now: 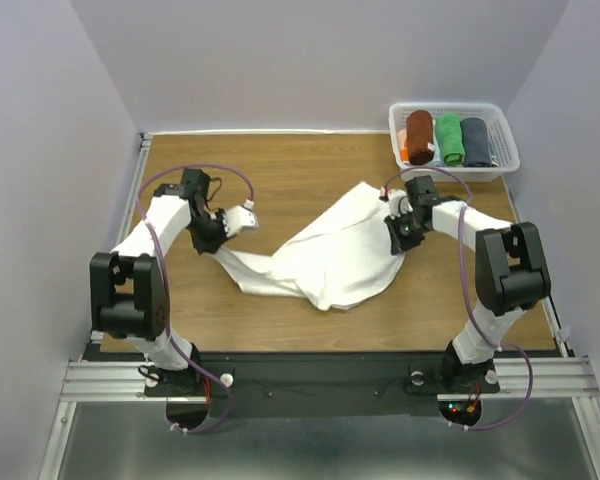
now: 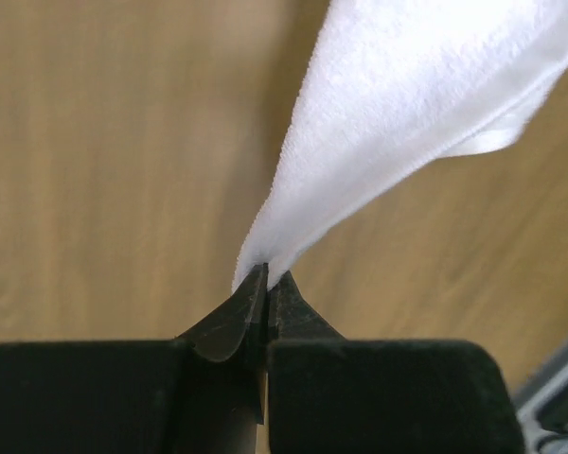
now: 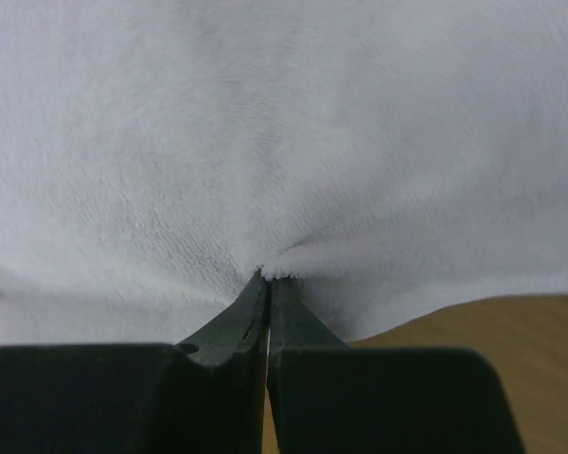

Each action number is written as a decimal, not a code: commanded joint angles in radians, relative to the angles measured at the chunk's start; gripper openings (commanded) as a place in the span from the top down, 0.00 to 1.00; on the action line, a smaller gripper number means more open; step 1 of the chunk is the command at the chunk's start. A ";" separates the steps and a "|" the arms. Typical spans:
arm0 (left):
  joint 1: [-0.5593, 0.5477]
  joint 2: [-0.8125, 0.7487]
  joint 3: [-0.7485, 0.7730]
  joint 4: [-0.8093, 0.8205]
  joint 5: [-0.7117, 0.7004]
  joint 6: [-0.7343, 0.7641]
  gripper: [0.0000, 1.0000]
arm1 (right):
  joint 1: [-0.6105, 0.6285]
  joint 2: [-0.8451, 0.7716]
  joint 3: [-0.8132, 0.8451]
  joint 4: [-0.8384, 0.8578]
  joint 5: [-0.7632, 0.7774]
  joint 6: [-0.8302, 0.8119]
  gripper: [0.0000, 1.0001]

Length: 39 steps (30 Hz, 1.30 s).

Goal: Roll the towels
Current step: Flatten the towel

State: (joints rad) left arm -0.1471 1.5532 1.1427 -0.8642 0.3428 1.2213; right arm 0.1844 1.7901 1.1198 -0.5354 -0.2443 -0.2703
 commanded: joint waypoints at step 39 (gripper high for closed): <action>0.065 0.022 0.299 -0.003 0.153 0.096 0.30 | 0.247 -0.028 0.307 -0.348 -0.176 -0.121 0.45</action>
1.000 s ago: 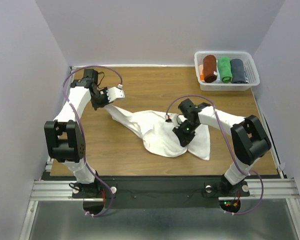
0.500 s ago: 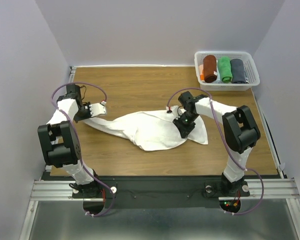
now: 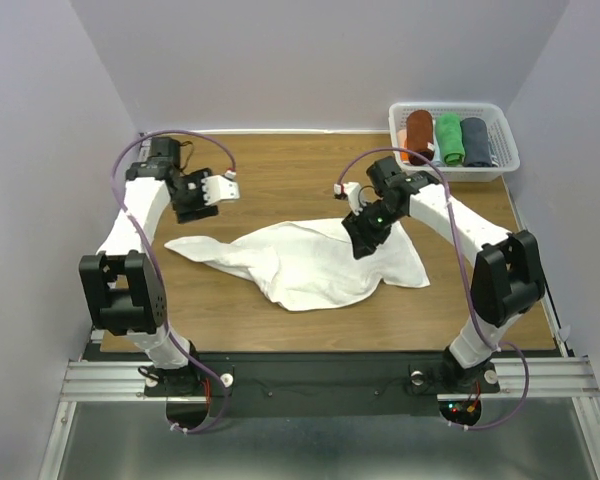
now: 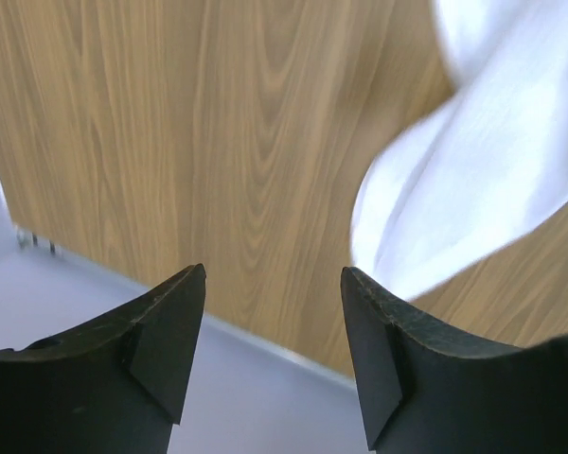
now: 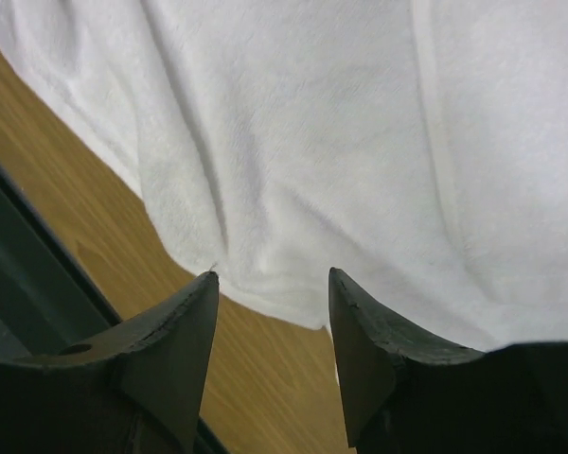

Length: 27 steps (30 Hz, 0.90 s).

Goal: Roll the towels
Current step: Flatten the towel

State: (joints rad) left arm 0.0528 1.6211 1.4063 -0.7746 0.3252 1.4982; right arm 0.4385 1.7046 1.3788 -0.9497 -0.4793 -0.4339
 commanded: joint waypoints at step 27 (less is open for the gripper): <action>-0.476 0.287 -0.029 0.011 0.219 -0.288 0.40 | -0.024 0.391 0.149 0.243 0.320 0.189 0.50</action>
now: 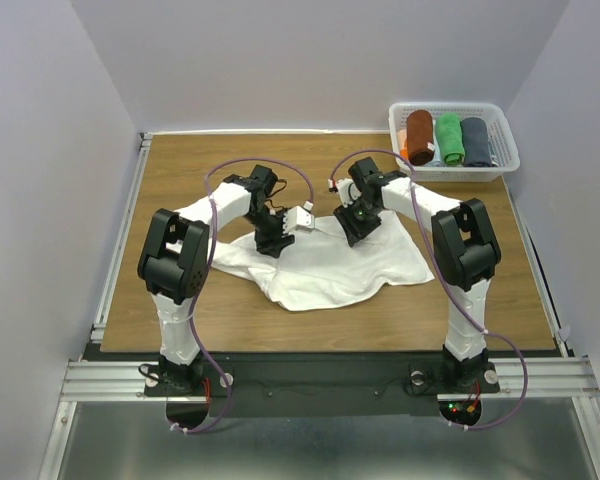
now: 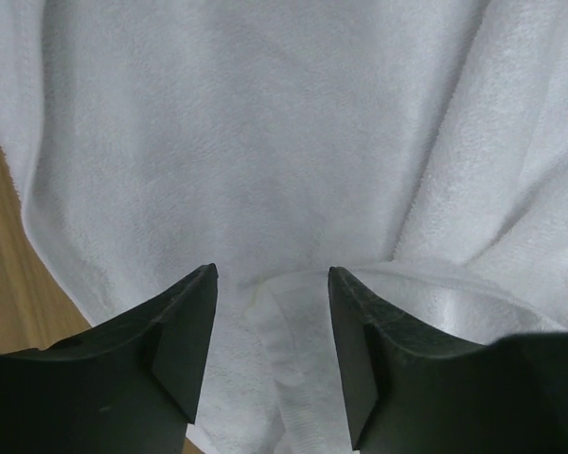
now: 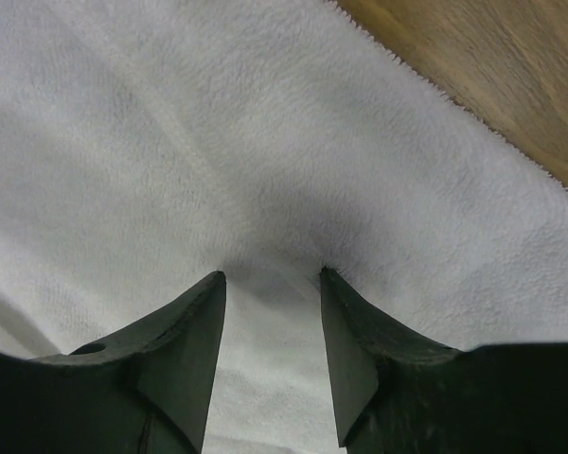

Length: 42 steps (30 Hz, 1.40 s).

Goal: Roll the towels
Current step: Flatten the towel

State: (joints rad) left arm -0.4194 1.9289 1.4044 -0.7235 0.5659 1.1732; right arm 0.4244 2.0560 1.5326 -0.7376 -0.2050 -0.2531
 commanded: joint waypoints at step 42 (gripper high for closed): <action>0.073 -0.668 -0.645 -0.366 -0.452 0.266 1.00 | -0.252 -0.031 -0.250 -0.002 0.168 -0.014 0.61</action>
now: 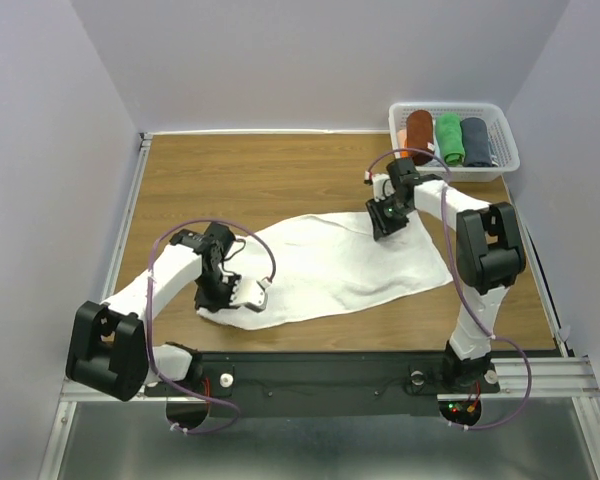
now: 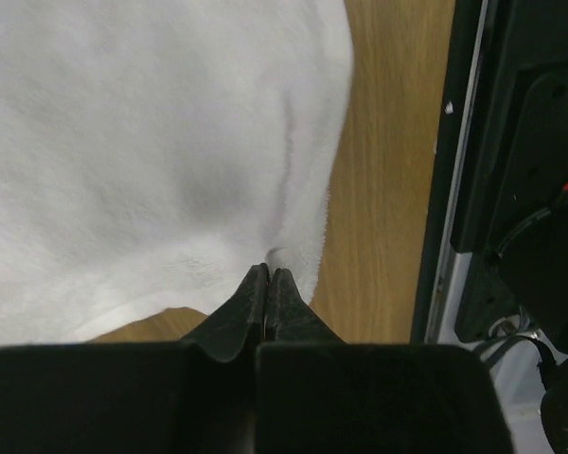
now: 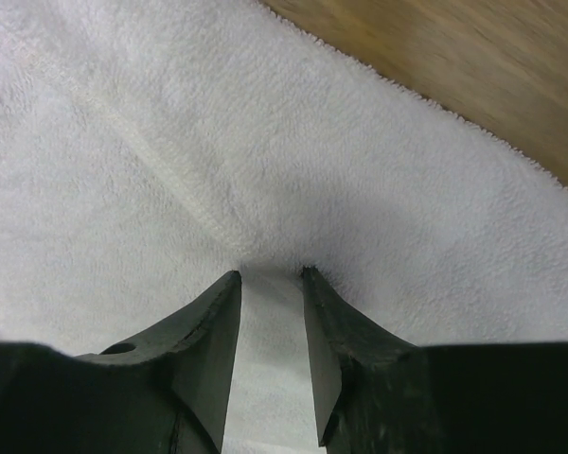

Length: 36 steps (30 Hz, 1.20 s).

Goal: Roll the towels
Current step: Flatten the towel

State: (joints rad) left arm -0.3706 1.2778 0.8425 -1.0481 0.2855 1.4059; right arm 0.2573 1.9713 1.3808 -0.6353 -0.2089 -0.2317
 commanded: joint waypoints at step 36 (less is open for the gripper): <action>0.381 0.348 0.331 0.209 0.211 -0.212 0.36 | -0.049 -0.236 -0.163 -0.288 0.129 -0.345 0.43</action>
State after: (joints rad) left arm 0.0143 1.6356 1.2118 -0.8768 0.4637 1.2392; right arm 0.1986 1.7782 1.2469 -0.9180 -0.1345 -0.5156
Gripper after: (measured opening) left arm 0.637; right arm 0.564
